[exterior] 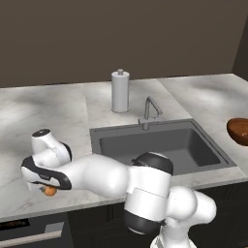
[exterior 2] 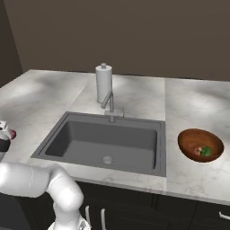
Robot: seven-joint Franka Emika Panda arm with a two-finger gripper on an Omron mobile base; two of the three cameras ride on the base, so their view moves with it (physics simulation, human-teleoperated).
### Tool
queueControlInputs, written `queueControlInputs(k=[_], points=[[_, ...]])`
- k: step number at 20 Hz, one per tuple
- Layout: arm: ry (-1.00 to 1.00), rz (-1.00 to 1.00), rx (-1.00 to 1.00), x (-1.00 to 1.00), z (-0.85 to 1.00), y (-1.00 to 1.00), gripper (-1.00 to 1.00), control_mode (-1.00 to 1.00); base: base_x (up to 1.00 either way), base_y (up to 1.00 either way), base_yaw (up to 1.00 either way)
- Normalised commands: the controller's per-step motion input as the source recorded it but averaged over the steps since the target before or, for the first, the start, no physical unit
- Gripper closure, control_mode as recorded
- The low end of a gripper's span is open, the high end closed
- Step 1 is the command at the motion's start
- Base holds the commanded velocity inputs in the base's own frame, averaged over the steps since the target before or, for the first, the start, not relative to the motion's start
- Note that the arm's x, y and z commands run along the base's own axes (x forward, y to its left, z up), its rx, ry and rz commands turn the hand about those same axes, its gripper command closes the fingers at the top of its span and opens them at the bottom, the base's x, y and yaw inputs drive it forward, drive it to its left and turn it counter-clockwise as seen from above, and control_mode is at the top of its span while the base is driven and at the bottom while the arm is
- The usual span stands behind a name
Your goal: There is a mixed pile of frozen fruits and vegetables on the counter. Locate all the frozen vegetables and place the items in a bowl on the counter. Take all the frozen fruits and defrost them in a running sink.
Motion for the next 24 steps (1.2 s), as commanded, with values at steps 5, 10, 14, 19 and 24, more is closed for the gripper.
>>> queueControlInputs(k=[5, 10, 14, 19, 24], points=[[0.07, 0.0, 0.0, 0.22, -0.25, 0.15, -1.0, -1.0, 0.0, 0.0, 0.0], [0.04, 0.0, 0.0, 0.26, -0.17, 0.39, -1.0, -1.0, 0.0, 0.0, 0.0], [0.01, 0.0, 0.0, 0.04, -0.25, 0.16, -1.0, -1.0, 0.0, 0.0, 0.0], [0.03, 0.0, 0.0, -0.17, -0.24, -0.07, -1.0, -1.0, 0.0, 0.0, 0.0], [0.01, 0.0, 0.0, -0.11, -0.14, -0.04, -1.0, -1.0, 0.0, 0.0, 0.0]])
